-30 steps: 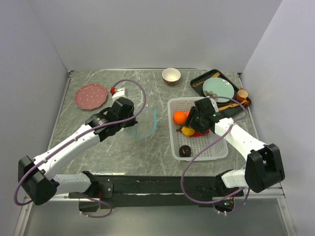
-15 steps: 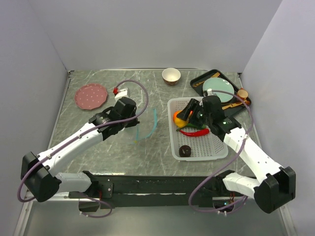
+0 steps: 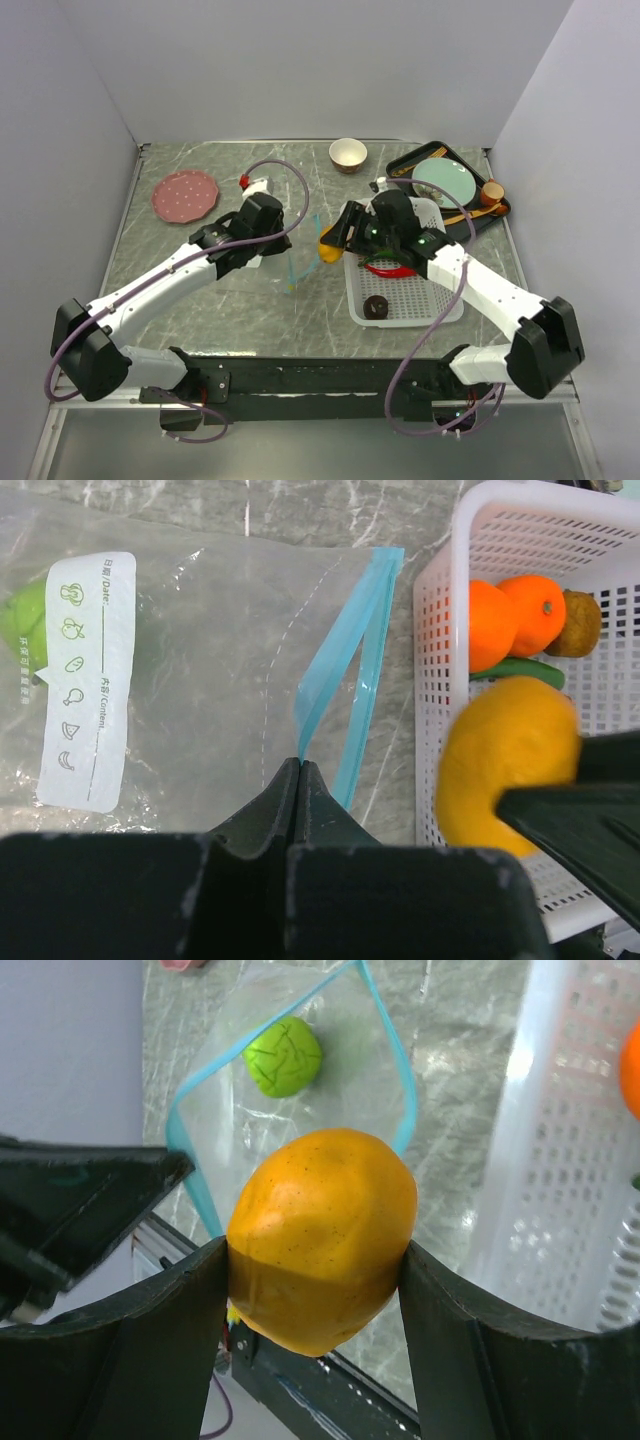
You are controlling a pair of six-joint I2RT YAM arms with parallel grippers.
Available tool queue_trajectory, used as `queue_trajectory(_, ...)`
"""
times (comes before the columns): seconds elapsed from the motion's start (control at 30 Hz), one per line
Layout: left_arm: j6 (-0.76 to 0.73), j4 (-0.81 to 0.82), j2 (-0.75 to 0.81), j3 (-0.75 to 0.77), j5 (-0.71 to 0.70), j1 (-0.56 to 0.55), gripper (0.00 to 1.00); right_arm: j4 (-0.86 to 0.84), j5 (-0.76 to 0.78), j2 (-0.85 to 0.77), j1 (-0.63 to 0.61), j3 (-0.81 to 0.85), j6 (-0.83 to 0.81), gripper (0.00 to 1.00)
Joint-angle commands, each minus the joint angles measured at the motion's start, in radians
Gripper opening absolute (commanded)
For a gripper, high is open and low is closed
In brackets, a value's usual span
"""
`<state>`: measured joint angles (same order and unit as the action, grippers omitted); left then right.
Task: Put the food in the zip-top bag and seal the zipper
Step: Place the fake fruit in the zipper food storage bag.
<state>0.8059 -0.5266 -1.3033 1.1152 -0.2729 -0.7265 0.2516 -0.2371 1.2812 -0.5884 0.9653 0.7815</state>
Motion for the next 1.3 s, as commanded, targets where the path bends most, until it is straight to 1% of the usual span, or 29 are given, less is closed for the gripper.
queue_trajectory(0.0, -0.004, 0.034, 0.009, 0.054, 0.034, 0.004, 0.01, -0.103, -0.025, 0.055, -0.019, 0.091, 0.012, 0.54)
queue_trajectory(0.23, -0.002, 0.031, 0.016, 0.057, 0.038, 0.006, 0.01, -0.132, -0.044, 0.174, -0.039, 0.157, 0.016, 0.55)
queue_trajectory(0.4, -0.005, 0.03, 0.015, 0.069, 0.037, 0.004, 0.01, -0.091, -0.033, 0.256, -0.071, 0.214, 0.006, 0.57)
queue_trajectory(0.63, -0.011, 0.028, 0.029, 0.081, 0.024, 0.006, 0.01, -0.086, -0.057, 0.322, -0.094, 0.253, -0.002, 0.6)
queue_trajectory(0.67, -0.013, 0.027, 0.032, 0.081, 0.021, 0.006, 0.01, -0.097, -0.062, 0.323, -0.094, 0.253, -0.002, 0.63)
queue_trajectory(0.73, -0.011, 0.02, 0.039, 0.083, 0.014, 0.006, 0.01, -0.097, -0.073, 0.329, -0.096, 0.259, -0.005, 0.65)
queue_trajectory(0.77, -0.011, 0.02, 0.042, 0.08, 0.011, 0.006, 0.01, -0.104, -0.08, 0.331, -0.096, 0.263, -0.01, 0.71)
queue_trajectory(0.83, -0.01, 0.022, 0.058, 0.074, 0.001, 0.009, 0.01, -0.106, -0.087, 0.328, -0.097, 0.265, -0.011, 0.77)
queue_trajectory(0.87, -0.01, 0.02, 0.062, 0.072, -0.002, 0.009, 0.01, -0.118, -0.088, 0.323, -0.097, 0.26, -0.011, 0.83)
queue_trajectory(0.93, -0.008, 0.016, 0.075, 0.067, -0.014, 0.012, 0.01, -0.124, -0.093, 0.31, -0.096, 0.254, -0.013, 0.86)
queue_trajectory(0.97, -0.01, 0.014, 0.078, 0.063, -0.017, 0.012, 0.01, -0.132, -0.09, 0.302, -0.097, 0.247, -0.011, 0.94)
queue_trajectory(1.0, -0.007, 0.013, 0.087, 0.061, -0.022, 0.015, 0.01, -0.136, -0.091, 0.291, -0.096, 0.243, -0.013, 0.97)
queue_trajectory(1.07, -0.007, 0.014, 0.096, 0.054, -0.028, 0.018, 0.01, -0.127, -0.082, 0.28, -0.093, 0.239, -0.014, 1.0)
queue_trajectory(1.17, -0.004, 0.02, 0.11, 0.043, -0.026, 0.025, 0.01, -0.109, -0.053, 0.251, -0.087, 0.228, -0.008, 1.0)
queue_trajectory(1.27, -0.004, 0.014, 0.111, 0.041, -0.026, 0.035, 0.01, -0.077, 0.021, 0.167, -0.065, 0.205, -0.005, 1.0)
